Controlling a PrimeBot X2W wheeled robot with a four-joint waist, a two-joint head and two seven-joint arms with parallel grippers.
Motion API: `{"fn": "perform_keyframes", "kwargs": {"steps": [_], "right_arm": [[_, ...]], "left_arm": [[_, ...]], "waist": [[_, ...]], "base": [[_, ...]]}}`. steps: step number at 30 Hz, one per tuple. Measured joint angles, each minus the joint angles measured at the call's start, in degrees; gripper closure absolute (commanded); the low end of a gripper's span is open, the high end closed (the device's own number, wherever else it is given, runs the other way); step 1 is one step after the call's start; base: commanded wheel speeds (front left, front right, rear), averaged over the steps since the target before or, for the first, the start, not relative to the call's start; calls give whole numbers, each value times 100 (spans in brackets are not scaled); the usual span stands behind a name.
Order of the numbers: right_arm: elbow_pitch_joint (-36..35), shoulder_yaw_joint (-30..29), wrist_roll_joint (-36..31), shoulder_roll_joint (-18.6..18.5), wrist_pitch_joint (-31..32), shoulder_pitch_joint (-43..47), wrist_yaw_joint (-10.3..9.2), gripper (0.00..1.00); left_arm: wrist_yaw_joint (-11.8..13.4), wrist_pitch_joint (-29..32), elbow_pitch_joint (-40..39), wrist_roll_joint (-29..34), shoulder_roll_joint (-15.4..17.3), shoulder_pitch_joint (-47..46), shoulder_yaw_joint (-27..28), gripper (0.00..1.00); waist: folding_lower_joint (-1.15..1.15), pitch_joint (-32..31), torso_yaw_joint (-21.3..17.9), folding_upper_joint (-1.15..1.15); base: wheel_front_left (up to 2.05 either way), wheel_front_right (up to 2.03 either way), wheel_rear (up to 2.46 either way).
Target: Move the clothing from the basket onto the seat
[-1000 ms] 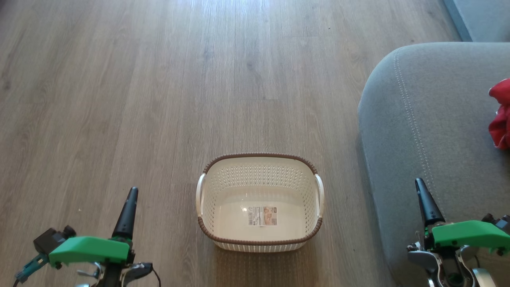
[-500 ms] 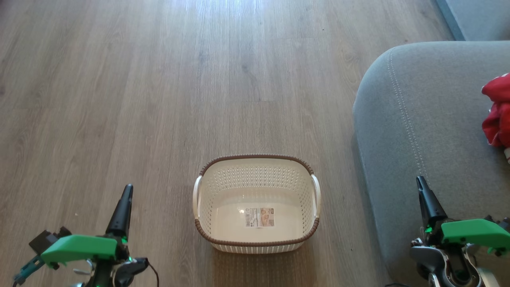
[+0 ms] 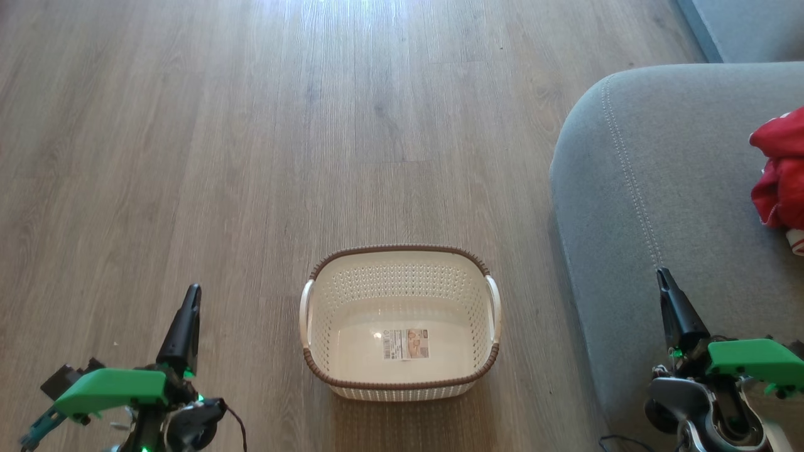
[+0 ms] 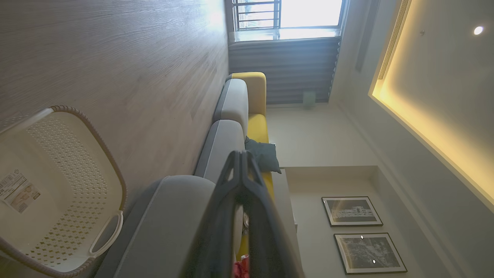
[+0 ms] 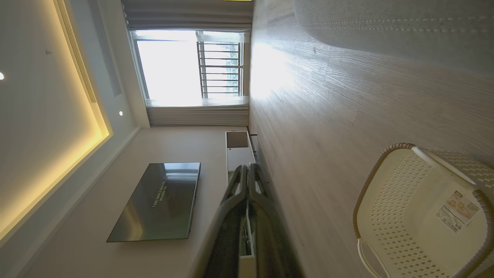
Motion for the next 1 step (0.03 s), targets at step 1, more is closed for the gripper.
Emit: {"fn": "perform_keyframes", "kwargs": {"steps": [1], "right_arm": [[4, 0, 0, 0, 2, 0, 0, 100]], "left_arm": [[0, 1, 1, 0, 0, -5, 3, 100]], "waist": [[0, 0, 0, 0]], "base": [[0, 0, 0]]}}
